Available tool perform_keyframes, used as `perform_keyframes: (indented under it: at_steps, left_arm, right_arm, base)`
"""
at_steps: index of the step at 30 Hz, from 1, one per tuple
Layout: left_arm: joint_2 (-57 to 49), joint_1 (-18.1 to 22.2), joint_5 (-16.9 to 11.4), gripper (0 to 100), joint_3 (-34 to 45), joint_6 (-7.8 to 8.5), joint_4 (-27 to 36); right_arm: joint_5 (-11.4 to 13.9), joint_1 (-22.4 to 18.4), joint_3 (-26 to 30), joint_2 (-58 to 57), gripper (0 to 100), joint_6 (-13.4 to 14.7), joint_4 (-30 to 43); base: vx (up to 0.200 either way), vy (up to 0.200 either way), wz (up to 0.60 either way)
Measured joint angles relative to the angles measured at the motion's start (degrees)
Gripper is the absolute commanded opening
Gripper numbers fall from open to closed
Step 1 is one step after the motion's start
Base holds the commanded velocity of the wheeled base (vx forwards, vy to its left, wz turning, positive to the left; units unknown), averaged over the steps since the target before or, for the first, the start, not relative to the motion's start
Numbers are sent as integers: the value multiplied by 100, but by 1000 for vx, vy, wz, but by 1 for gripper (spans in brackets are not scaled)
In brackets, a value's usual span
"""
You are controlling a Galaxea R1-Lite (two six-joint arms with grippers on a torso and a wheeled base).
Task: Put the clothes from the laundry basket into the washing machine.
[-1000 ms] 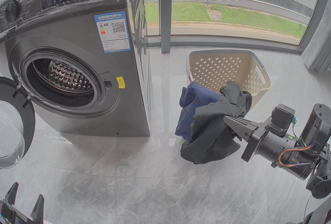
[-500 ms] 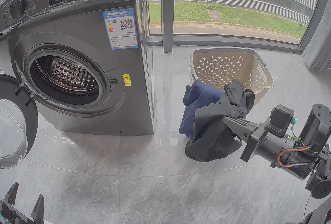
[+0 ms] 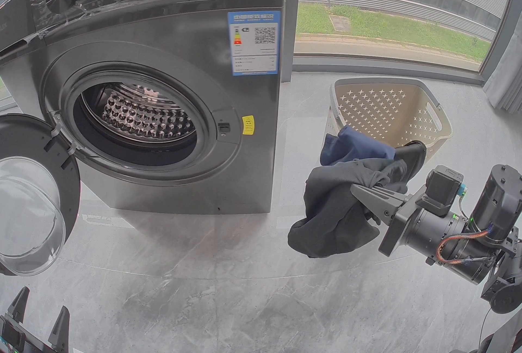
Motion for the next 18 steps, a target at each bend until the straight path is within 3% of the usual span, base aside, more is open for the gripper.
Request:
perform_keyframes:
  at_steps: [13, 18]
  left_arm:
    - [2, 0, 0, 100, 0, -2, -5]
    - [0, 0, 0, 100, 0, 0, -2]
  right_arm:
    - [2, 0, -9, 0, 0, 4, -2]
    - [-2, -5, -9, 7, 0, 6, 0]
  base:
    - [0, 15, 0]
    - [-200, 0, 0]
